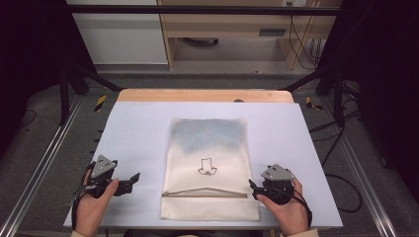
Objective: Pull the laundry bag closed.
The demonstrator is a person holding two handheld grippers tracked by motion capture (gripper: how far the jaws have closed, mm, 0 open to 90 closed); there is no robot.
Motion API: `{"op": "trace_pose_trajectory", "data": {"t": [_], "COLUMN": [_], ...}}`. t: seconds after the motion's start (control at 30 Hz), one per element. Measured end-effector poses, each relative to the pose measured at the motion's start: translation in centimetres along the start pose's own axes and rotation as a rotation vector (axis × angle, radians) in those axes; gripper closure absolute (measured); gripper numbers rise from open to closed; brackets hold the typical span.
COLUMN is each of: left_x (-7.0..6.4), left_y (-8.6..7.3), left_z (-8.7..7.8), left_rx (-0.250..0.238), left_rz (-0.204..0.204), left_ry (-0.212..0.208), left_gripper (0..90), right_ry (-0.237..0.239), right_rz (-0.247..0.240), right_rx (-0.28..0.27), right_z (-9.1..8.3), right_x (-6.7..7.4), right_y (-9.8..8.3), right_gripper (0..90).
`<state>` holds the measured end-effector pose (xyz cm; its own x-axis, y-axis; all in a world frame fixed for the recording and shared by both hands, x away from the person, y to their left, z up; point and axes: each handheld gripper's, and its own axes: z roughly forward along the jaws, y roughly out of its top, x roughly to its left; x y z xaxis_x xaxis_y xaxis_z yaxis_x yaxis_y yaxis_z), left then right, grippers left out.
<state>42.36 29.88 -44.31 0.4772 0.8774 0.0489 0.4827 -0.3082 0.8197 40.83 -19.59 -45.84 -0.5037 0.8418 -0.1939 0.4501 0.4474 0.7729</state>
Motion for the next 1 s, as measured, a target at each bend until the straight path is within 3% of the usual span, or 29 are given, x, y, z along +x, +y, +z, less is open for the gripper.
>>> {"op": "trace_pose_trajectory", "data": {"t": [0.2, 0.43, 0.83, 1.0], "left_x": [-0.2, -0.4, 0.1, 0.8], "left_y": [-0.1, 0.0, -0.2, -0.4], "left_z": [-0.2, 0.0, 0.5, 0.5], "left_rx": [0.002, -0.014, 0.025, 0.059], "left_rz": [0.016, 0.007, 0.010, 0.010], "left_ry": [-0.008, -0.012, -0.001, 0.020], "left_gripper": [6.3, 4.1, 4.6, 4.9], "right_ry": [0.007, 0.014, 0.162, 0.209], "right_rz": [-0.017, -0.022, -0.064, -0.117], "right_rx": [0.000, 0.012, 0.023, 0.040], "right_z": [-0.2, -0.1, -0.4, -0.3], "right_x": [0.3, 0.3, 1.8, 2.8], "right_y": [0.1, 0.1, 1.6, 3.0], "right_gripper": [26.3, 29.4, 35.5, 38.0]}}
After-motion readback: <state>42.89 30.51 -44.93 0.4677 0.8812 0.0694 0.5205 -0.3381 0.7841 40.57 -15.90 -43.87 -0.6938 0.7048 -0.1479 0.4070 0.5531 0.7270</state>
